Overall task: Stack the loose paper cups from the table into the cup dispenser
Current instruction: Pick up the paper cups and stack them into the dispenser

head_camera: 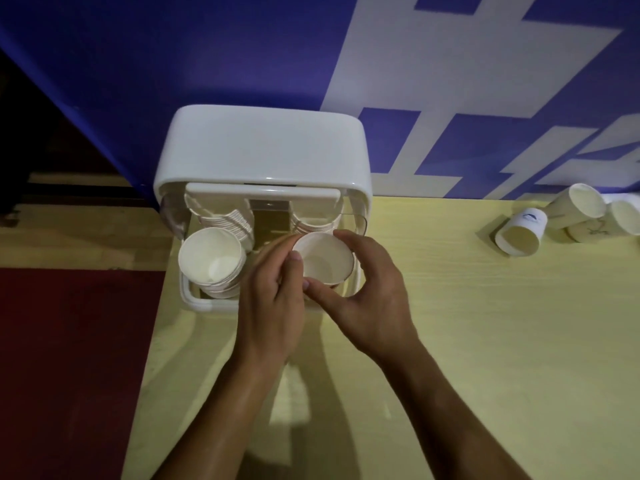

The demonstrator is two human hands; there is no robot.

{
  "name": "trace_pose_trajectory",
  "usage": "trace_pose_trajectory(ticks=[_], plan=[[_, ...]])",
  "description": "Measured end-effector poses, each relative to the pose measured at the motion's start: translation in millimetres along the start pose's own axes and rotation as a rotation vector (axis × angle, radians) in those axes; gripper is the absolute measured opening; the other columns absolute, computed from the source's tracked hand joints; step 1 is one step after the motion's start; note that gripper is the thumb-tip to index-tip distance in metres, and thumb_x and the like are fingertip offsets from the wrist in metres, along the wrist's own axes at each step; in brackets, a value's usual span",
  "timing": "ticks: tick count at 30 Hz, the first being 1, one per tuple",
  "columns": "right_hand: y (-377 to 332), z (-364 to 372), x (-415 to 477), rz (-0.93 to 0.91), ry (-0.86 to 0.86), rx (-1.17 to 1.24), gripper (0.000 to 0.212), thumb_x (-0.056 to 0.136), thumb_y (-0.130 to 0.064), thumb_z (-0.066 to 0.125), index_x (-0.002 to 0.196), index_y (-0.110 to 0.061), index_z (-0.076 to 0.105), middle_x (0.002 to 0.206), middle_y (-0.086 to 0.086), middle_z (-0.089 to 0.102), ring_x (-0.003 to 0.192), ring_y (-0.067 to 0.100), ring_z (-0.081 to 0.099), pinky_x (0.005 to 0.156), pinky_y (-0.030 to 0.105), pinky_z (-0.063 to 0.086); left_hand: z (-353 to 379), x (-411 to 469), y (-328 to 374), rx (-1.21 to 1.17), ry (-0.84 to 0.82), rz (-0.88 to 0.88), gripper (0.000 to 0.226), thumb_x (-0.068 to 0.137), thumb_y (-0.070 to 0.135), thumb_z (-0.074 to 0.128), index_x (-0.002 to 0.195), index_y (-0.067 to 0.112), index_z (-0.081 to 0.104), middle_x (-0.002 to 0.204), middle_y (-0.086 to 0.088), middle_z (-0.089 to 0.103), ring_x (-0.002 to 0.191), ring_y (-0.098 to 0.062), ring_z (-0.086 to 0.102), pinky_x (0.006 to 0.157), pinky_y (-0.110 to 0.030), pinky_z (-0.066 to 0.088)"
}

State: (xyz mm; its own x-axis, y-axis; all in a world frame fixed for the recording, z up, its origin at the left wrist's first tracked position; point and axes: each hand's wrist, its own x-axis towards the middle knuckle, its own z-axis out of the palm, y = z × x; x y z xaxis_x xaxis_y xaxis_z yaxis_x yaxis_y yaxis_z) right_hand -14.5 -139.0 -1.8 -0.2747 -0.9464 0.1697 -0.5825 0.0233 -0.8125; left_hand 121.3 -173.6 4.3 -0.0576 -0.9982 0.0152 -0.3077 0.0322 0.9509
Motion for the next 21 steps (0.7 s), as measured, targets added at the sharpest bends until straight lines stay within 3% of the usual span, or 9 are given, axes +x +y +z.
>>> trace_pose_trajectory(ticks=[3,7,9,11,13,16,19,21], plan=[[13,4,-1,0.009,-0.055,-0.075,0.073,0.076,-0.057,0.081,0.136,-0.019,0.063,0.131,-0.008,0.066,0.122,0.008,0.058,0.104,0.031,0.048,4,1,-12,0.068,-0.036,-0.027,0.034,0.105,0.014,0.047,0.129,0.022,0.070,0.127,0.014,0.069,0.120,0.004,0.059,0.096,-0.009,0.044],[19,9,-4,0.074,-0.100,-0.079,0.081,0.077,-0.058,0.083,0.145,-0.023,0.057,0.136,-0.008,0.063,0.127,0.007,0.053,0.106,0.034,0.047,6,-2,-18,0.125,-0.050,-0.070,0.038,0.105,0.017,0.051,0.139,0.029,0.063,0.133,0.014,0.066,0.119,0.008,0.058,0.091,0.000,0.040],[17,8,-6,0.077,-0.107,-0.085,0.087,0.077,-0.061,0.082,0.149,-0.022,0.053,0.139,-0.007,0.062,0.128,0.005,0.051,0.107,0.029,0.046,5,-4,-16,0.071,-0.052,-0.098,0.041,0.106,0.019,0.053,0.144,0.035,0.057,0.135,0.018,0.063,0.120,0.011,0.057,0.097,-0.006,0.045],[16,2,-9,0.070,-0.100,-0.094,0.091,0.076,-0.066,0.079,0.150,-0.019,0.051,0.139,-0.006,0.062,0.129,0.004,0.049,0.107,0.021,0.041,3,-11,-10,0.037,-0.038,-0.107,0.047,0.105,0.022,0.057,0.148,0.038,0.050,0.138,0.019,0.061,0.125,0.006,0.058,0.104,-0.024,0.051],[21,-13,-13,0.072,-0.077,-0.091,0.084,0.080,-0.068,0.073,0.145,-0.018,0.056,0.136,-0.007,0.064,0.128,0.005,0.053,0.106,0.014,0.037,1,-20,2,0.137,0.017,0.016,0.041,0.105,0.026,0.058,0.145,0.034,0.054,0.137,0.016,0.062,0.127,-0.003,0.059,0.105,-0.033,0.051],[42,-52,-22,0.118,-0.023,-0.104,0.060,0.089,-0.060,0.070,0.133,-0.019,0.067,0.128,-0.009,0.068,0.122,0.005,0.059,0.103,0.015,0.043,19,-27,35,0.237,0.046,0.263,0.033,0.100,0.025,0.059,0.132,0.016,0.066,0.128,0.007,0.067,0.118,-0.009,0.063,0.101,-0.018,0.046],[72,-101,-27,0.251,0.036,-0.095,0.050,0.091,-0.057,0.071,0.130,-0.025,0.068,0.126,-0.017,0.067,0.120,0.001,0.059,0.098,0.021,0.049,80,-19,67,0.190,-0.091,0.376,0.033,0.097,0.024,0.062,0.128,0.014,0.066,0.124,0.009,0.067,0.114,-0.006,0.062,0.095,-0.013,0.046],[96,-136,-28,0.347,0.091,-0.073,0.045,0.091,-0.054,0.072,0.127,-0.028,0.069,0.122,-0.021,0.068,0.115,-0.003,0.060,0.091,0.016,0.050,140,-9,81,0.200,-0.219,0.343,0.038,0.100,0.034,0.061,0.135,0.020,0.061,0.131,0.009,0.063,0.115,-0.001,0.057,0.087,-0.014,0.048]])
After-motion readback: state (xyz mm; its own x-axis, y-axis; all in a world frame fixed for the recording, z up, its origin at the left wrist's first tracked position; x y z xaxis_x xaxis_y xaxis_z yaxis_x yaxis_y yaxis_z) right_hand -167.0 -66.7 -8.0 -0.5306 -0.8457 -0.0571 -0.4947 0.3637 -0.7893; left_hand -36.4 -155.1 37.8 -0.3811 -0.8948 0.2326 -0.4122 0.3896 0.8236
